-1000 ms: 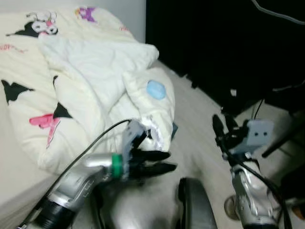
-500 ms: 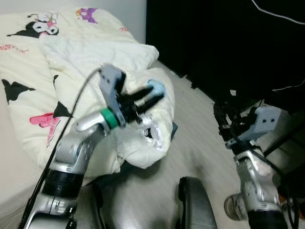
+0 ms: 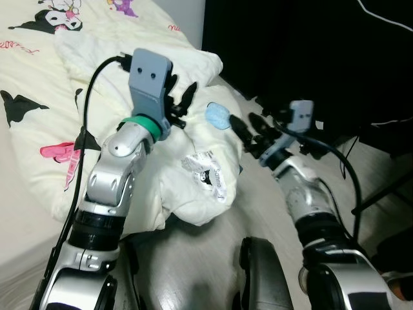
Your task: Clean up the room
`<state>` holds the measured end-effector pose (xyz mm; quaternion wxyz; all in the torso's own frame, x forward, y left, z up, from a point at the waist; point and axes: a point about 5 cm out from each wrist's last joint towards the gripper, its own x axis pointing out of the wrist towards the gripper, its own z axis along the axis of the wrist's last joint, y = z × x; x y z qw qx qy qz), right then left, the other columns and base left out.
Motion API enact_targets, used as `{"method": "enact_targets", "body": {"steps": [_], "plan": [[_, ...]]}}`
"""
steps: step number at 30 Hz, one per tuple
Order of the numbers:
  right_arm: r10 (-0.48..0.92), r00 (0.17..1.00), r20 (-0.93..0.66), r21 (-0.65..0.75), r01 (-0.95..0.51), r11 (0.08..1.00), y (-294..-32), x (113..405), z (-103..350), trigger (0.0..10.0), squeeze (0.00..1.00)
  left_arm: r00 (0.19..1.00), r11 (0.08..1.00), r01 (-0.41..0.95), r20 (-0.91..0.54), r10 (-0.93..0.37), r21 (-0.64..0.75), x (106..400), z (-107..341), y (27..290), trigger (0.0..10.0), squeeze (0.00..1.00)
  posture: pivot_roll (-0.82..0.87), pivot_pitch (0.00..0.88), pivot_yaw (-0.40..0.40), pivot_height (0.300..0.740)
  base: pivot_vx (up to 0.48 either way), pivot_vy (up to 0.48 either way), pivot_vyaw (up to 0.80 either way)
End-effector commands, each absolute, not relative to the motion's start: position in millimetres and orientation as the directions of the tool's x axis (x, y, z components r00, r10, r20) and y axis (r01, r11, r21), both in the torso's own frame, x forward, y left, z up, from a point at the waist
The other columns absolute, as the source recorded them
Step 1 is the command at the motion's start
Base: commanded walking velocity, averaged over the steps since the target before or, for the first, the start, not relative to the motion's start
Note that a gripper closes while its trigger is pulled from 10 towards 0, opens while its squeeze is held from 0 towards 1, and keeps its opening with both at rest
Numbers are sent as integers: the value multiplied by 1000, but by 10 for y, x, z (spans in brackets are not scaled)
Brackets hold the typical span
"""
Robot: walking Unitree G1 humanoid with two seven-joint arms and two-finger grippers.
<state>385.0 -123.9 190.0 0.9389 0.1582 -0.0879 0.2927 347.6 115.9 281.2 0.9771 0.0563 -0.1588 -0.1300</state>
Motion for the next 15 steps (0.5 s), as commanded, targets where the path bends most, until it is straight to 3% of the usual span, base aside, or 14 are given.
{"method": "enact_targets", "body": {"steps": [1, 3, 4, 5, 8, 13, 14, 15], "plan": [[559, 806, 194, 271, -592, 759, -1195, 3853, 1781, 10000, 1000, 933, 973, 183, 287, -217, 141, 3455, 2779, 1214, 10000, 0, 188, 259, -42, 505, 0, 0, 0], [671, 741, 12, 209, -658, 723, -1020, 3833, 1589, 10000, 1000, 947, 984, 128, 280, -158, 121, 3442, 2768, 1319, 10000, 0, 206, 264, -54, 505, 0, 0, 0], [671, 741, 12, 209, -658, 723, -1020, 3833, 1589, 10000, 1000, 947, 984, 128, 280, -158, 121, 3442, 2768, 1319, 10000, 0, 206, 264, -54, 505, 0, 0, 0], [665, 729, -162, 148, -649, 746, -1003, 3815, 1404, 10000, 0, 948, 986, 123, 280, -150, 111, 3411, 2762, 1331, 10000, 0, 208, 266, -65, 505, 0, 0, 0], [563, 773, -291, 52, -575, 817, -1127, 3822, 1255, 10000, 0, 946, 986, 128, 285, -153, 105, 3375, 2765, 1288, 10000, 0, 208, 266, -65, 505, 0, 0, 0], [464, 811, -358, -27, -505, 863, -1265, 3826, 1175, 10000, 0, 946, 987, 132, 287, -153, 94, 3356, 2769, 1245, 10000, 0, 210, 263, -68, 505, 0, 0, 0], [427, 825, -370, -49, -476, 878, -1324, 3829, 1159, 3098, 0, 944, 987, 138, 289, -157, 85, 3341, 2786, 1215, 10000, 0, 210, 261, -67, 505, 0, 0, 0], [427, 825, -370, -49, -476, 878, -1324, 3829, 1159, 3098, 0, 944, 987, 138, 289, -157, 85, 3341, 2786, 1215, 10000, 0, 210, 261, -67, 505, 0, 0, 0]]}}
